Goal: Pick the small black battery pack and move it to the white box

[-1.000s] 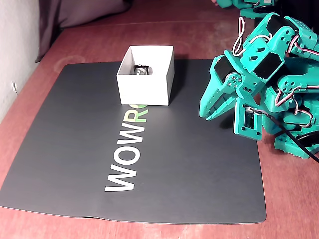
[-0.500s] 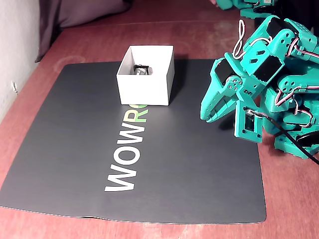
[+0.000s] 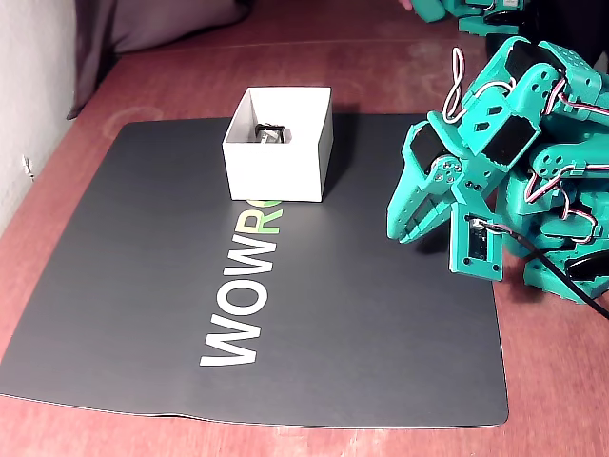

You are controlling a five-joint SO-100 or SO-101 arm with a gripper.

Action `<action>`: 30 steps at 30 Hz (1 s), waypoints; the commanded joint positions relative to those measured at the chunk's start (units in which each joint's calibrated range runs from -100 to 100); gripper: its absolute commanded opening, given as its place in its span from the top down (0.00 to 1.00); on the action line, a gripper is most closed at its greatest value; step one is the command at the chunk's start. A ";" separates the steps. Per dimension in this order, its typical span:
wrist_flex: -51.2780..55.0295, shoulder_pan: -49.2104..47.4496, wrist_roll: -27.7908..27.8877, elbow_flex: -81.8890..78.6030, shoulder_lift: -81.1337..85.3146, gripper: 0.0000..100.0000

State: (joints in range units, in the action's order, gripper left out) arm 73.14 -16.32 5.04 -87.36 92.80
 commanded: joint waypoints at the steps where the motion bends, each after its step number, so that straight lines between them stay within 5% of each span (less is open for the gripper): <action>1: -1.27 0.30 0.20 -0.21 0.10 0.97; 30: -1.36 0.30 0.20 -2.75 0.10 0.97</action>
State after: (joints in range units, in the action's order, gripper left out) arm 72.18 -16.32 5.04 -90.09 93.14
